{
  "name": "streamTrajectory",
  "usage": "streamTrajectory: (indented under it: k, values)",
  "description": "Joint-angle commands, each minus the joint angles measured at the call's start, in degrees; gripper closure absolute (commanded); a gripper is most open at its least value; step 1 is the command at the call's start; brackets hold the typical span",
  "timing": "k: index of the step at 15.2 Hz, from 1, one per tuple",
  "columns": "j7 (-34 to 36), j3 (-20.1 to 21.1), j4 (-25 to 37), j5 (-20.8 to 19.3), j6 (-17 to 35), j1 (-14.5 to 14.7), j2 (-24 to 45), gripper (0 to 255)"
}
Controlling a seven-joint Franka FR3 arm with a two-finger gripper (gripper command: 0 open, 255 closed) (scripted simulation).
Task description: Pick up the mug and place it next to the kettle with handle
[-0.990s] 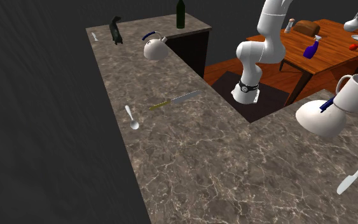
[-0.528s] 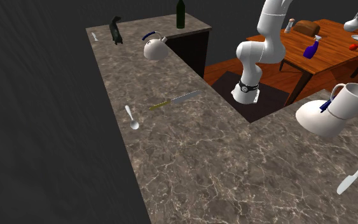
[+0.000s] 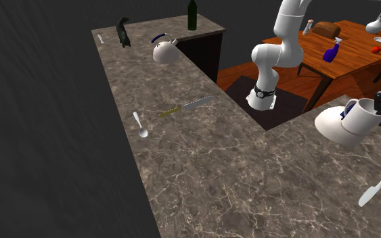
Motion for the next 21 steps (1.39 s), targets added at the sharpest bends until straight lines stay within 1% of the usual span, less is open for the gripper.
streamTrajectory:
  k: [1,11,21]
  values:
    - [0.1,0.1,-1.5,0.0,1.6,0.1,0.1,255]
    - [0.8,0.5,-7.4,-0.9,9.2,0.2,2.0,255]
    - [2.2,1.0,-12.1,-2.6,16.8,0.4,5.3,255]
